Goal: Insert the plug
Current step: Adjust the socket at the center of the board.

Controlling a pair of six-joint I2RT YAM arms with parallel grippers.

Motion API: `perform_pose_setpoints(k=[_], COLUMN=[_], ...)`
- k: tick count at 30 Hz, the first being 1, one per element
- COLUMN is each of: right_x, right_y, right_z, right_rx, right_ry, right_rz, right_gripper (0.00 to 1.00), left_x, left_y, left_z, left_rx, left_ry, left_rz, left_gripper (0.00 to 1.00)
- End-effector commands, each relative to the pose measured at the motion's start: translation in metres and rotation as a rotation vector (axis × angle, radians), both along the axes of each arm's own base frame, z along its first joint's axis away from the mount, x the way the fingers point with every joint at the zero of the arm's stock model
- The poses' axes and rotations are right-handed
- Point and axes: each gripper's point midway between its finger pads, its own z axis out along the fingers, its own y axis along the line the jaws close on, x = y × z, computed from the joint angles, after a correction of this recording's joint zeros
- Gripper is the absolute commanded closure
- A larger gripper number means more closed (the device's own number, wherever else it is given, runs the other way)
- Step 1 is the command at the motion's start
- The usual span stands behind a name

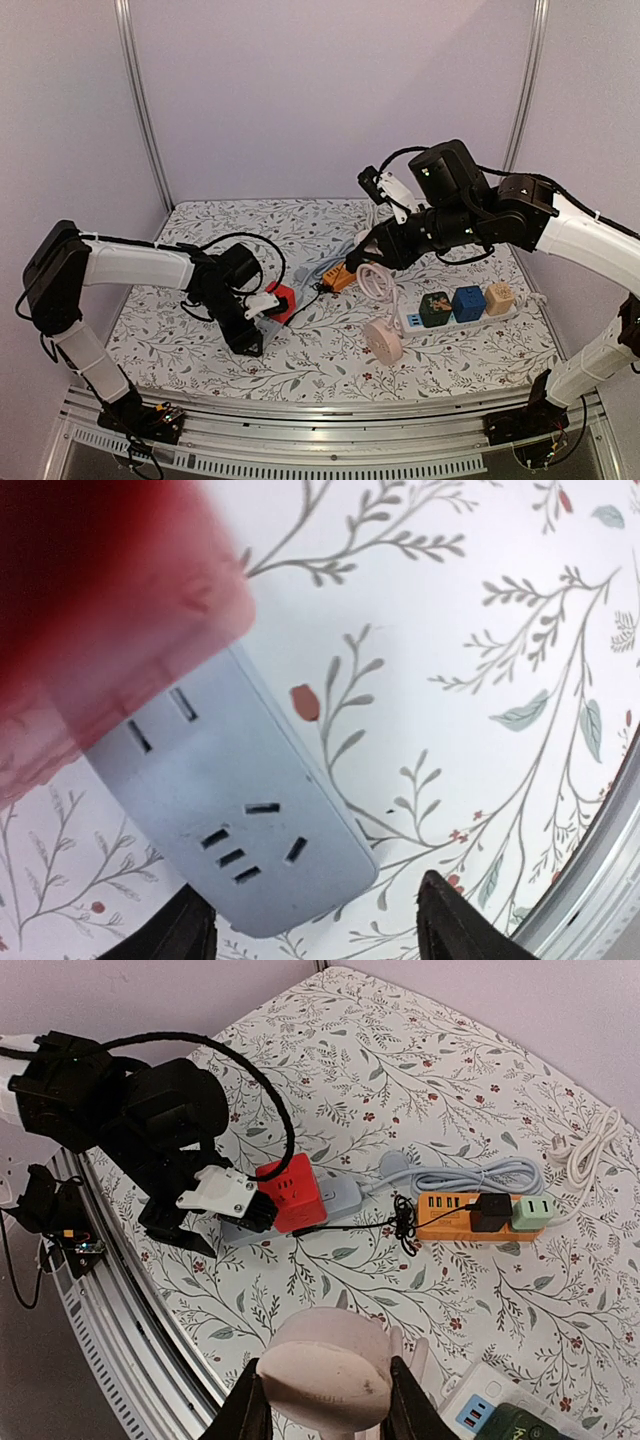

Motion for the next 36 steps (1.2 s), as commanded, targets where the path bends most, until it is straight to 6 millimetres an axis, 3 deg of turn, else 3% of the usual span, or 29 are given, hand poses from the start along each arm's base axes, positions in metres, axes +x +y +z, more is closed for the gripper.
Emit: perform_pose_setpoints(k=[1,13,17,26,29,36], right_x=[0.006,0.011,0.008,0.002,0.004,-0.022], right_y=[0.002,0.023,0.037,0.090,0.111,0.158], right_z=[0.006,-0.005,-0.012,-0.056,-0.077,-0.116], right_rx=[0.018,-0.011,-0.029,-0.099,-0.144,-0.245], right_ry=[-0.012,0.017,0.029,0.095,0.097,0.037], right_rz=[-0.022,0.025,0.104,0.361,0.417,0.581], right_gripper=[1.00,1.00,1.00,1.00,1.00,1.00], left_x=[-0.025,-0.051,-0.050,-0.018,-0.007,0.028], left_y=[-0.012,-0.036,-0.030,0.013,0.030,0.054], left_z=[-0.003,0.023,0.027,0.085,0.091,0.088], left_rx=[-0.025,-0.166,-0.172,-0.251,-0.255,-0.236], left_ry=[0.087,0.151,0.141,0.022,-0.030,-0.141], left_rz=[-0.068,-0.164,-0.174,-0.110,-0.053,0.134], left_gripper=[0.29,0.20,0.19,0.13,0.13,0.14])
